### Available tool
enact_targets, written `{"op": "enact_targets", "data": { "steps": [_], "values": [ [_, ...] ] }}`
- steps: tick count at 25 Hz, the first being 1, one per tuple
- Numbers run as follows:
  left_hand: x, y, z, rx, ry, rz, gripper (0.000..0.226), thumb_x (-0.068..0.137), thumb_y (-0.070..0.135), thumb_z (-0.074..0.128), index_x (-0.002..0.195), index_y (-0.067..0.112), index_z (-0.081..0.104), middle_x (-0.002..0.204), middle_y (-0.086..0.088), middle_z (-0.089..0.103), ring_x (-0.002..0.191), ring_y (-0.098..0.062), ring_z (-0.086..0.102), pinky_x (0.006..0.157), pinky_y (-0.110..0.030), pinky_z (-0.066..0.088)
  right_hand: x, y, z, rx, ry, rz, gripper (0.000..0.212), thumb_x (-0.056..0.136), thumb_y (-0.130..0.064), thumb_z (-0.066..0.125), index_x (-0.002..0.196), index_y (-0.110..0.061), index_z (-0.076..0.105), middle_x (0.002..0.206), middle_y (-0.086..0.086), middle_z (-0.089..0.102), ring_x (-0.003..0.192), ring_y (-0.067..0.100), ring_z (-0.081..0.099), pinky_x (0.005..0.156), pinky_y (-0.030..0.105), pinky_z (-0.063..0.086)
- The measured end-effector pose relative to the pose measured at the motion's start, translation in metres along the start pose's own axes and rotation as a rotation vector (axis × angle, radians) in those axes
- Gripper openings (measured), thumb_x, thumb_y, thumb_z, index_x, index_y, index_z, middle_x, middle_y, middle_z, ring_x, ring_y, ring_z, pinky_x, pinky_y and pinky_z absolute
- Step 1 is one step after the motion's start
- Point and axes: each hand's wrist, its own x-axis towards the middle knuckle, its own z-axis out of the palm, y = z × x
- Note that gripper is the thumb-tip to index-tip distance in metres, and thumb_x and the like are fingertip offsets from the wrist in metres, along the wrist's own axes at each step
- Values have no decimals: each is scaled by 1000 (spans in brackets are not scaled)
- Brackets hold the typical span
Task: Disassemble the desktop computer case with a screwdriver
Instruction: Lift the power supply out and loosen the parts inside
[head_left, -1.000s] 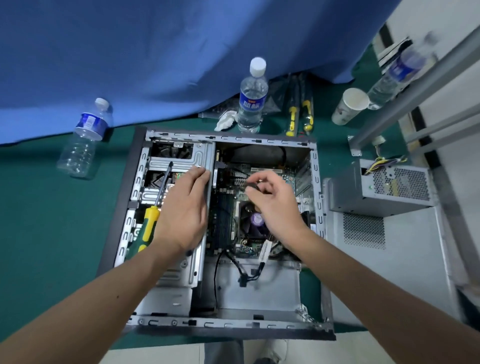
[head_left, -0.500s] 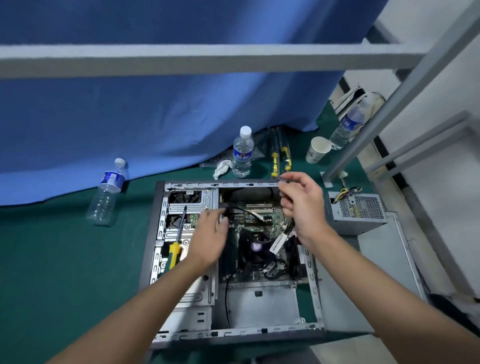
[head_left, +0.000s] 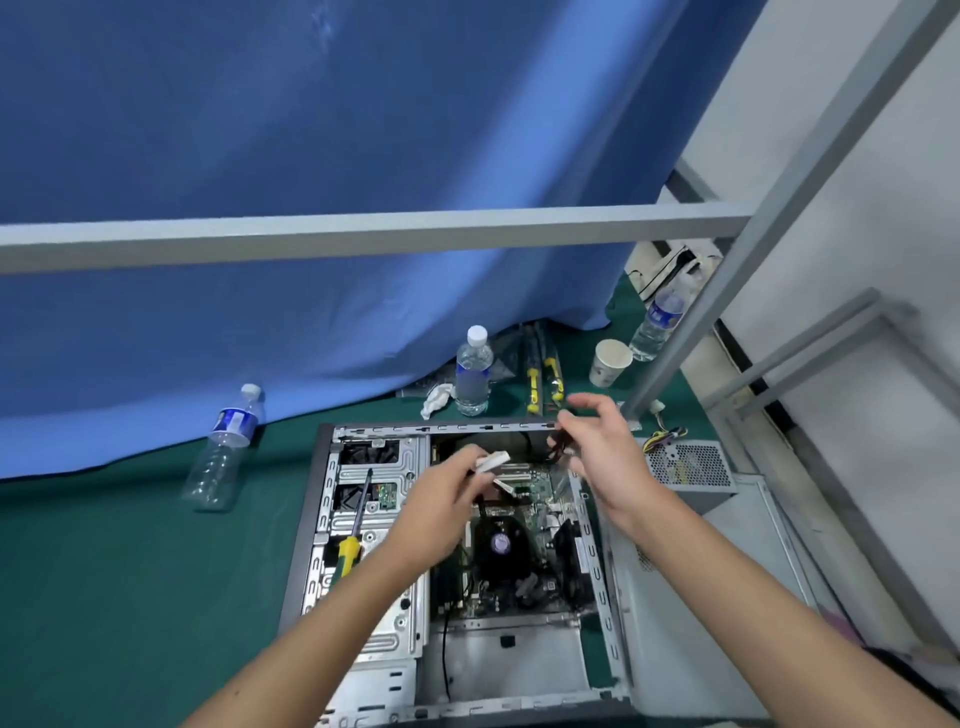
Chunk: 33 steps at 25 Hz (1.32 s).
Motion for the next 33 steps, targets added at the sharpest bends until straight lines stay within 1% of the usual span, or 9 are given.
{"op": "enact_targets", "data": {
  "steps": [4, 7, 10, 15, 19, 22, 25, 29, 33],
  "values": [
    [-8, 0, -24, -115, -34, -80, 10, 104, 20, 47, 102, 24, 56, 83, 13, 70, 84, -14, 67, 76, -45, 57, -20, -11, -11, -717, 25, -505, 36, 99, -29, 51, 135, -28, 47, 126, -9, 41, 100, -2, 49, 91, 24, 43],
    [-12, 7, -29, -147, -60, -65, 13, 103, 16, 49, 101, 24, 59, 82, 8, 69, 85, -6, 66, 76, -42, 58, -29, -14, 4, -1181, -292, -899, 58, 91, -32, 63, 142, -30, 38, 133, -10, 37, 112, 6, 43, 96, 26, 42],
    [-15, 16, -34, -208, -80, -27, 15, 99, 11, 56, 106, 19, 65, 90, 6, 70, 87, -8, 68, 77, -32, 59, -21, -4, 13, -1560, -333, -927, 27, 98, -22, 54, 125, -20, 52, 121, -1, 54, 111, 22, 45, 90, 35, 45],
    [-22, 12, -41, -2, -187, 19, 19, 92, 12, 67, 111, 17, 64, 106, 8, 67, 100, -5, 63, 90, -21, 47, -15, 6, -8, -1316, -170, -706, 24, 98, -36, 53, 106, -20, 68, 100, -5, 66, 114, 16, 40, 93, 31, 37],
    [-21, 10, -33, -25, -5, -37, 13, 91, 13, 69, 104, 15, 70, 96, 3, 69, 85, -12, 63, 78, -23, 48, -27, 11, -8, -1211, -86, -707, 27, 96, -39, 56, 108, -19, 69, 107, -5, 66, 120, 13, 45, 93, 31, 39],
    [-21, 15, -23, -327, 183, -154, 9, 90, 7, 68, 93, 15, 71, 86, -1, 69, 81, -19, 64, 72, -34, 57, -49, 23, 1, -816, -269, -407, 40, 88, -61, 56, 112, -29, 56, 105, -14, 63, 101, 3, 59, 75, 23, 45],
    [-25, 25, -7, -545, 252, -191, 15, 88, 2, 70, 86, 17, 72, 78, 2, 71, 82, -24, 68, 77, -41, 58, -73, 54, 20, -431, -459, -85, 76, 62, -72, 75, 120, -30, 46, 112, -12, 68, 103, 4, 65, 89, 31, 53],
    [-33, 23, -3, -541, 90, -171, 8, 80, 11, 80, 83, 18, 76, 78, 2, 74, 75, -10, 68, 71, -19, 53, -66, 66, 6, -394, -381, -18, 27, 88, -27, 69, 109, -15, 56, 90, 3, 72, 80, 20, 69, 76, 38, 57],
    [-44, 1, 4, -252, -28, -203, 36, 85, 15, 77, 119, 16, 67, 111, 3, 72, 105, -13, 67, 93, -23, 52, -56, 74, -30, -634, -231, -30, 11, 97, -25, 58, 104, -17, 57, 93, 0, 70, 79, 13, 66, 76, 31, 54]
  ]
}}
